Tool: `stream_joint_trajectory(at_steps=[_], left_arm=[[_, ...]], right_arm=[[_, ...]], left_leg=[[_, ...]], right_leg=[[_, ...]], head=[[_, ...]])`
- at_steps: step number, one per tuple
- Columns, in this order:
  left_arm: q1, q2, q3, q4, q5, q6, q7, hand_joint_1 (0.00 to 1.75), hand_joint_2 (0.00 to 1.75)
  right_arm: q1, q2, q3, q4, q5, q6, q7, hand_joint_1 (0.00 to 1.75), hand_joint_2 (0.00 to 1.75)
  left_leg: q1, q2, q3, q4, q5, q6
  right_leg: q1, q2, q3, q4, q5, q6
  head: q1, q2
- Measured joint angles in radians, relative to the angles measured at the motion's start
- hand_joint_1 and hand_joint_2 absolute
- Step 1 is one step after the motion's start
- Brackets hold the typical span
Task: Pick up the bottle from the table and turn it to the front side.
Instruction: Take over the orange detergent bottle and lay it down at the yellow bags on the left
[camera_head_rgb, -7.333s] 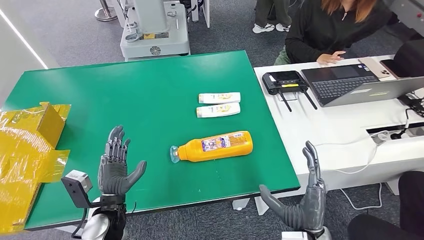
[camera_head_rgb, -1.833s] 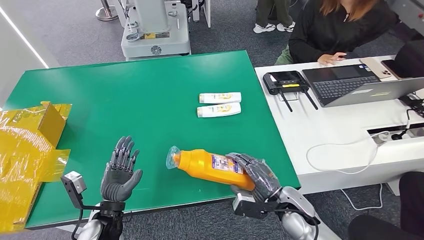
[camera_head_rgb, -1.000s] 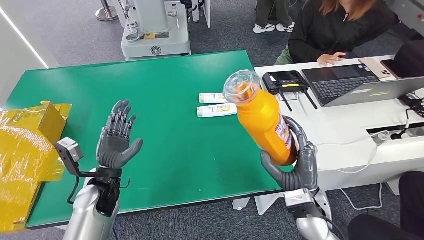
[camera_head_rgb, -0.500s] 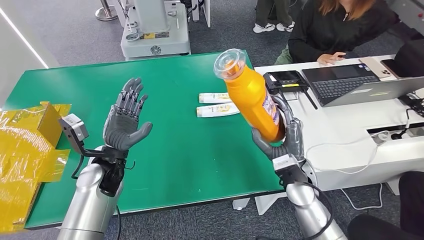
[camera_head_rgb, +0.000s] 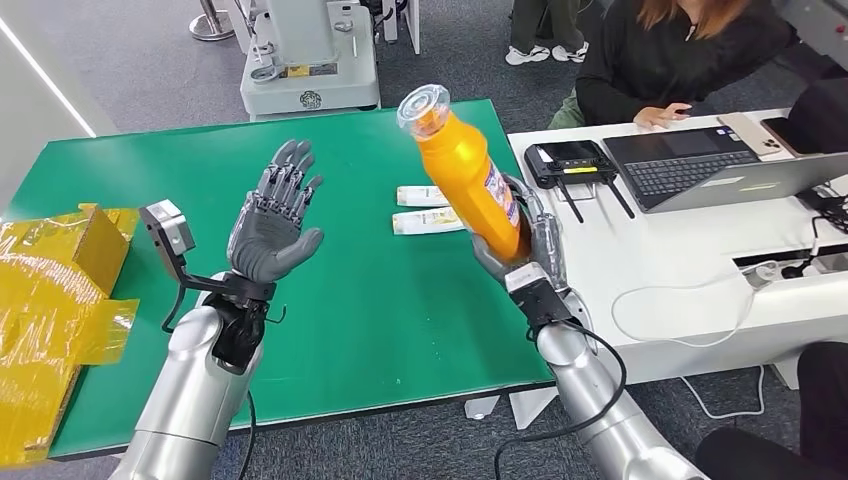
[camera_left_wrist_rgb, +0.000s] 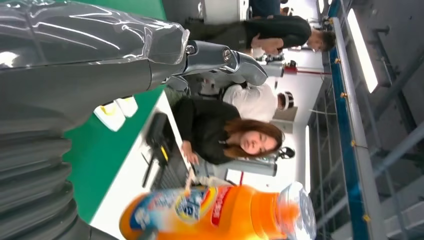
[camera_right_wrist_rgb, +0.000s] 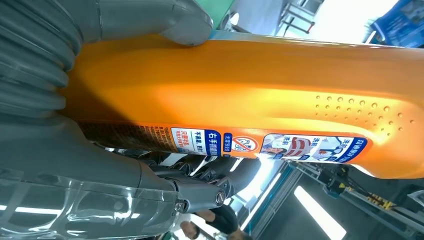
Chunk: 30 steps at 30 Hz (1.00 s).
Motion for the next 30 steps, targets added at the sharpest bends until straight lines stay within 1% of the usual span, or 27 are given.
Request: stream_joint_trajectory(at_steps=[6, 14, 22, 30], left_arm=[[-0.047, -0.047, -0.033, 0.052, 0.051, -0.014, 0.019, 0.0, 1.75], [-0.095, -0.087, -0.066, 0.117, 0.076, -0.012, 0.006, 0.0, 1.75], [-0.114, -0.087, -0.067, 0.162, 0.054, 0.037, -0.017, 0.0, 1.75], [-0.177, -0.073, -0.066, 0.277, 0.015, 0.072, -0.069, 0.0, 1.75]], right_arm=[[-0.078, 0.069, 0.057, 0.078, -0.002, -0.001, 0.005, 1.75, 1.75], [-0.139, 0.149, 0.109, 0.183, 0.011, 0.004, 0.001, 1.75, 1.75], [-0.183, 0.193, 0.127, 0.281, 0.025, 0.013, -0.011, 1.75, 1.75], [-0.196, 0.229, 0.19, 0.343, 0.074, 0.018, -0.024, 1.75, 1.75]], left_leg=[[0.0, 0.0, 0.0, 0.0, 0.0, 0.0], [0.0, -0.001, 0.0, 0.0, 0.0, 0.0], [0.0, -0.001, 0.0, 0.0, 0.0, 0.0], [0.0, -0.001, 0.0, 0.0, 0.0, 0.0]], right_leg=[[0.0, 0.0, 0.0, 0.0, 0.0, 0.0], [0.0, 0.0, 0.0, 0.0, 0.0, 0.0], [0.0, 0.0, 0.0, 0.0, 0.0, 0.0], [0.0, 0.0, 0.0, 0.001, 0.0, 0.0]], head=[[0.0, 0.0], [0.0, 0.0], [0.0, 0.0], [0.0, 0.0]])
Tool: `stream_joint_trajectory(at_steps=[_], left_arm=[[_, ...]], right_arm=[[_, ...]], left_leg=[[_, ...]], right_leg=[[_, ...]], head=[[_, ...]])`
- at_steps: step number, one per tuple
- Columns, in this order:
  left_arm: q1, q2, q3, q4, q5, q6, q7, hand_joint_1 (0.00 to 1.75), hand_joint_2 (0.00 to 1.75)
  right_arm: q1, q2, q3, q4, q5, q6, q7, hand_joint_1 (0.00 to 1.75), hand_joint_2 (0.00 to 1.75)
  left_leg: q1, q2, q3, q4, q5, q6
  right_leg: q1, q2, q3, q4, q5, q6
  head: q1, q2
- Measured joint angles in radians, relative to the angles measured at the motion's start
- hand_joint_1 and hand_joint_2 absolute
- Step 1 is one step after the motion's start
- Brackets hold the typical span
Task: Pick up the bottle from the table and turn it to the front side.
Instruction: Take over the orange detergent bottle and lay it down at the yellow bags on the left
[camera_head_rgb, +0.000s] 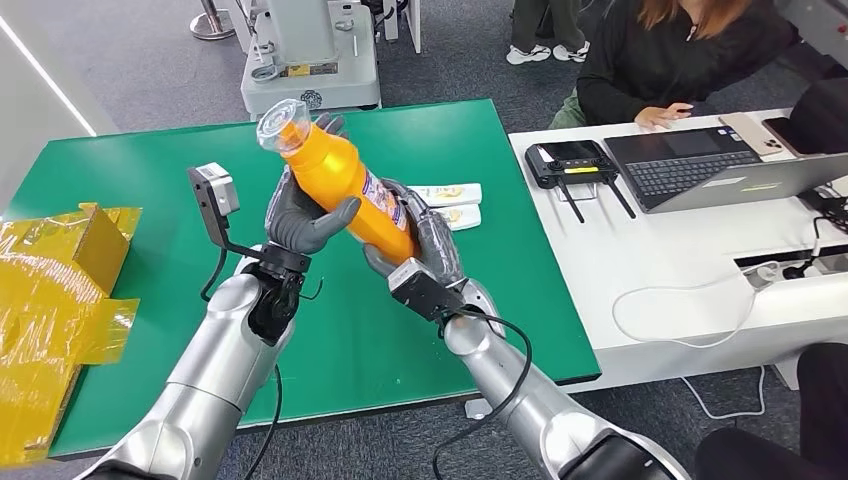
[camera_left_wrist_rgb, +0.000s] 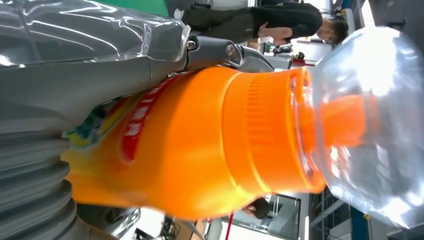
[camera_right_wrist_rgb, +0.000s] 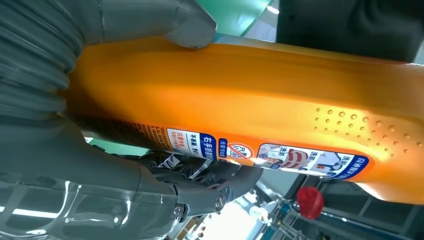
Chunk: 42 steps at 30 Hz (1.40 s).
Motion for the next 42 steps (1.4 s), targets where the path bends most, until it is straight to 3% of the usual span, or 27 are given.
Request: stream_joint_trajectory(at_steps=[12, 22, 42], left_arm=[[-0.032, 0.034, 0.012, 0.143, -0.055, 0.0, -0.032, 0.0, 1.75], [-0.057, 0.061, 0.044, 0.185, -0.062, -0.005, -0.037, 0.0, 1.75], [-0.055, 0.057, 0.059, 0.197, -0.068, -0.083, -0.03, 0.0, 1.75]], right_arm=[[-0.003, 0.004, 0.075, 0.079, 0.073, -0.018, 0.044, 1.75, 1.75], [0.029, -0.043, 0.1, 0.147, 0.081, -0.027, 0.051, 1.75, 1.75], [0.086, -0.103, 0.102, 0.128, 0.013, -0.096, -0.016, 1.75, 1.75]], left_leg=[[0.0, 0.0, 0.0, 0.0, 0.0, -0.001], [0.0, 0.0, 0.0, 0.0, 0.0, -0.001], [0.0, 0.0, 0.0, 0.0, 0.0, -0.001]], right_leg=[[0.0, 0.0, 0.0, 0.0, 0.0, 0.0], [0.0, 0.0, 0.0, 0.0, 0.0, 0.0], [0.0, 0.0, -0.001, 0.0, 0.0, 0.0]], head=[[0.0, 0.0], [0.0, 0.0], [0.0, 0.0]])
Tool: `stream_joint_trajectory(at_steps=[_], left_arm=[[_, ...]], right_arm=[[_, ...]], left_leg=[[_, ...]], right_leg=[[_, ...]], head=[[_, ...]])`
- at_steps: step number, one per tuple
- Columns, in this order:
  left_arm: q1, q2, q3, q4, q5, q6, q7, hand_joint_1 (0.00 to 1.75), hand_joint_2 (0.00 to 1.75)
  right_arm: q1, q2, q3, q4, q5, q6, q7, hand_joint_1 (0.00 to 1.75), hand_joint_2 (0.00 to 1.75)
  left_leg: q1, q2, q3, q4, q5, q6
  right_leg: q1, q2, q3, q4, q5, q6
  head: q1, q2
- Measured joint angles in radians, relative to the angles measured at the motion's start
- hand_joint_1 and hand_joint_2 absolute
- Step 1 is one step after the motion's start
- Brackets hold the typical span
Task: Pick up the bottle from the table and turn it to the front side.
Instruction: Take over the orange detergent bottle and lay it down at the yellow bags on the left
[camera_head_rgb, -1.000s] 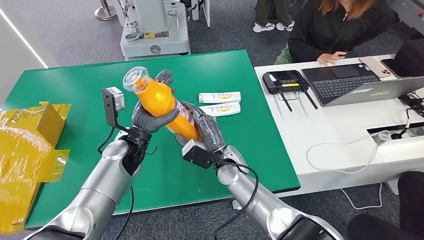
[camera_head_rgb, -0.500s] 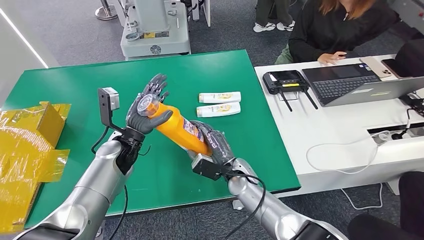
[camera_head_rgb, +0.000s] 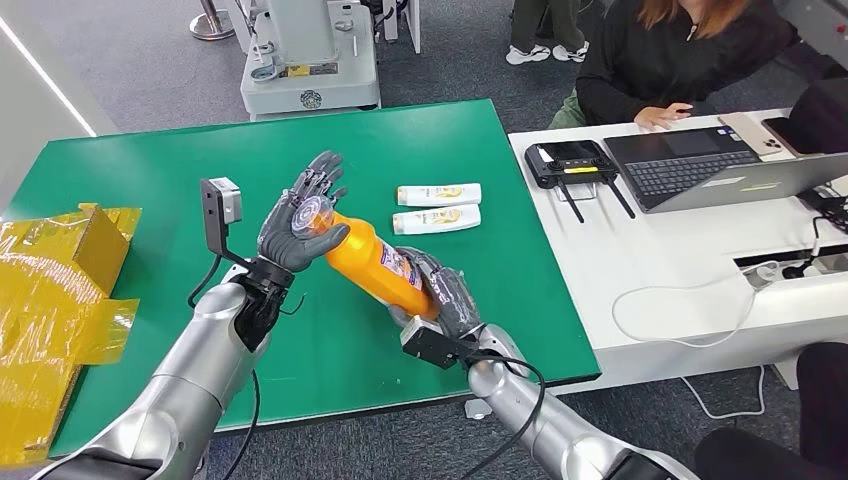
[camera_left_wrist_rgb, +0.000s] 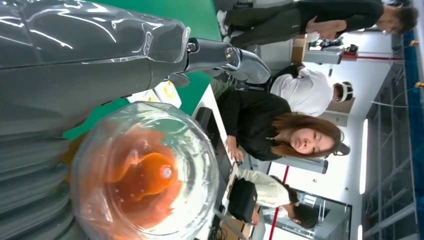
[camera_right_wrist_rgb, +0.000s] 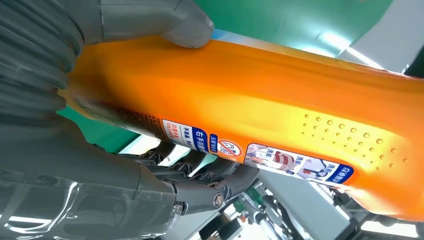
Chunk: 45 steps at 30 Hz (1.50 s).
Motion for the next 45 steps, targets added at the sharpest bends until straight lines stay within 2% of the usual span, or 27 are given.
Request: stream_joint_trajectory(at_steps=[5, 16, 32, 45], left_arm=[[-0.007, -0.001, 0.001, 0.0, 0.016, -0.01, 0.001, 0.0, 1.75], [-0.016, -0.009, 0.001, 0.001, 0.022, -0.014, 0.001, 0.0, 1.75], [-0.017, -0.016, 0.0, 0.006, 0.043, -0.029, 0.0, 0.0, 1.75], [-0.017, -0.028, 0.0, 0.01, 0.059, -0.034, 0.008, 0.0, 1.75]], right_arm=[[0.004, -0.009, -0.008, -0.04, -0.049, -0.013, -0.016, 1.75, 1.75], [0.005, -0.012, -0.009, -0.086, -0.047, -0.01, -0.01, 1.75, 1.75], [-0.042, 0.001, -0.003, -0.033, -0.012, 0.002, 0.037, 1.75, 1.75], [-0.11, 0.013, -0.024, -0.011, -0.046, -0.03, 0.005, 1.75, 1.75]], left_leg=[[0.0, 0.0, 0.0, 0.0, 0.0, 0.0], [0.0, 0.0, 0.0, 0.0, 0.0, 0.0], [0.0, 0.0, 0.0, 0.0, 0.0, 0.0], [0.0, 0.0, 0.0, 0.0, 0.0, 0.0]], right_leg=[[0.0, 0.0, 0.0, 0.0, 0.0, 0.0], [0.0, 0.0, 0.0, 0.0, 0.0, 0.0], [0.0, 0.0, 0.0, 0.0, 0.0, 0.0], [0.0, 0.0, 0.0, 0.0, 0.0, 0.0]], head=[[0.0, 0.0], [0.0, 0.0], [0.0, 0.0], [0.0, 0.0]])
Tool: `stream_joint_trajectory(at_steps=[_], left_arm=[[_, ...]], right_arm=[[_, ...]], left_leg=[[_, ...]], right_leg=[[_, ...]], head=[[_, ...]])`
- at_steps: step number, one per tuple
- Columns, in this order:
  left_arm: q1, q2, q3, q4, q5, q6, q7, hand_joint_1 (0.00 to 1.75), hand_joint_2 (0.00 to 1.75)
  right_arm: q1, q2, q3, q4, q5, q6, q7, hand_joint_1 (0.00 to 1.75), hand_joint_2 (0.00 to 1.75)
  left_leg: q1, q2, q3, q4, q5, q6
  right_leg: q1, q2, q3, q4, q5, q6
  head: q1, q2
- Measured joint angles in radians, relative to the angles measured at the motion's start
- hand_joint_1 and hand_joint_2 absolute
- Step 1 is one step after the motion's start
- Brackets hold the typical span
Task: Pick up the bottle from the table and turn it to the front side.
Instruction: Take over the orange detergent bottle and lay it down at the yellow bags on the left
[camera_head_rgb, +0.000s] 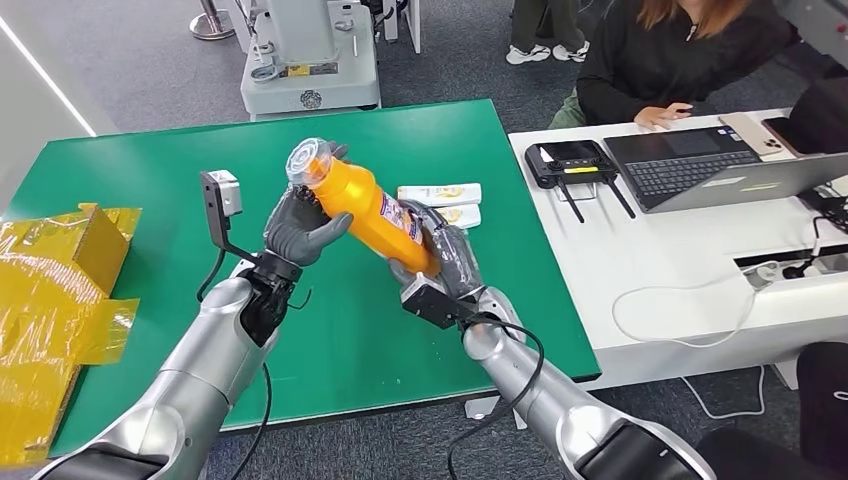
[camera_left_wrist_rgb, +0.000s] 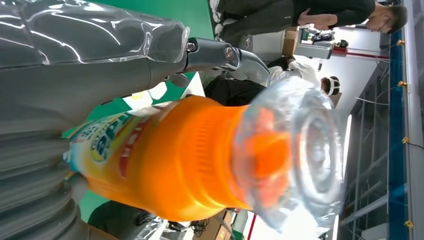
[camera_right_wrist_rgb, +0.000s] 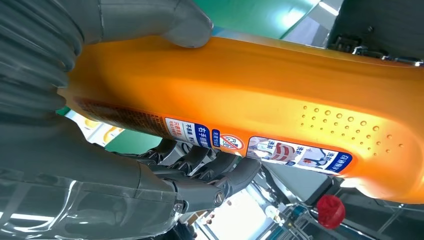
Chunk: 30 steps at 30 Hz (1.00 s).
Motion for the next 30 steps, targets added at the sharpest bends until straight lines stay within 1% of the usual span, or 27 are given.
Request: stream_joint_trajectory(at_steps=[13, 18, 19, 20, 22, 23, 25, 30], left_arm=[[-0.001, 0.0, 0.0, 0.001, 0.014, 0.016, 0.009, 0.0, 1.75], [-0.001, 0.0, 0.0, 0.001, 0.014, 0.021, 0.004, 0.0, 1.75], [-0.001, 0.0, 0.0, 0.001, 0.013, 0.022, 0.002, 0.07, 1.75], [-0.001, 0.0, 0.0, 0.001, 0.013, 0.022, 0.001, 0.46, 1.75], [-0.001, -0.001, 0.0, 0.0, 0.013, 0.023, -0.001, 1.32, 1.75], [-0.001, -0.002, 0.0, 0.0, 0.012, 0.023, -0.001, 1.69, 1.75], [-0.001, -0.004, 0.0, 0.0, 0.013, 0.022, 0.0, 1.75, 1.75], [-0.001, -0.007, 0.0, 0.0, 0.02, 0.019, 0.006, 1.75, 1.75]], right_arm=[[0.001, 0.023, 0.008, 0.002, 0.049, 0.007, 0.043, 1.75, 1.75], [0.008, 0.029, 0.01, 0.006, 0.05, 0.015, 0.04, 1.75, 1.75], [0.008, 0.03, 0.01, 0.007, 0.05, 0.015, 0.038, 1.75, 1.75], [0.009, 0.031, 0.01, 0.007, 0.05, 0.015, 0.036, 1.75, 1.75], [0.01, 0.035, 0.01, 0.008, 0.051, 0.013, 0.036, 1.75, 1.75], [0.01, 0.036, 0.01, 0.008, 0.051, 0.012, 0.037, 1.75, 1.75], [0.01, 0.038, 0.01, 0.008, 0.051, 0.009, 0.04, 1.75, 1.75], [0.01, 0.038, 0.01, 0.008, 0.05, 0.009, 0.046, 1.75, 1.75]], left_leg=[[0.0, 0.0, 0.0, 0.0, 0.0, 0.0], [0.0, 0.0, 0.0, 0.0, 0.0, 0.0], [0.0, 0.0, 0.0, 0.0, 0.0, 0.0], [0.0, 0.0, 0.0, 0.0, 0.0, 0.0], [0.0, 0.0, 0.0, 0.0, 0.0, 0.0], [0.0, 0.0, 0.0, 0.0, 0.0, 0.0], [0.0, 0.0, 0.0, 0.0, 0.0, 0.0], [0.0, 0.0, 0.0, 0.0, 0.0, 0.0]], right_leg=[[0.0, 0.0, 0.0, 0.0, 0.0, 0.0], [0.0, 0.0, 0.0, 0.0, 0.0, 0.0], [0.0, 0.0, 0.0, 0.0, 0.0, 0.0], [0.0, 0.0, 0.0, 0.0, 0.0, 0.0], [0.0, 0.0, 0.0, 0.0, 0.0, 0.0], [0.0, 0.0, 0.0, 0.0, 0.0, 0.0], [0.0, 0.0, 0.0, 0.0, 0.0, 0.0], [0.0, 0.0, 0.0, 0.0, 0.0, 0.0]], head=[[0.0, 0.0], [0.0, 0.0], [0.0, 0.0], [0.0, 0.0], [0.0, 0.0], [0.0, 0.0], [0.0, 0.0], [0.0, 0.0]])
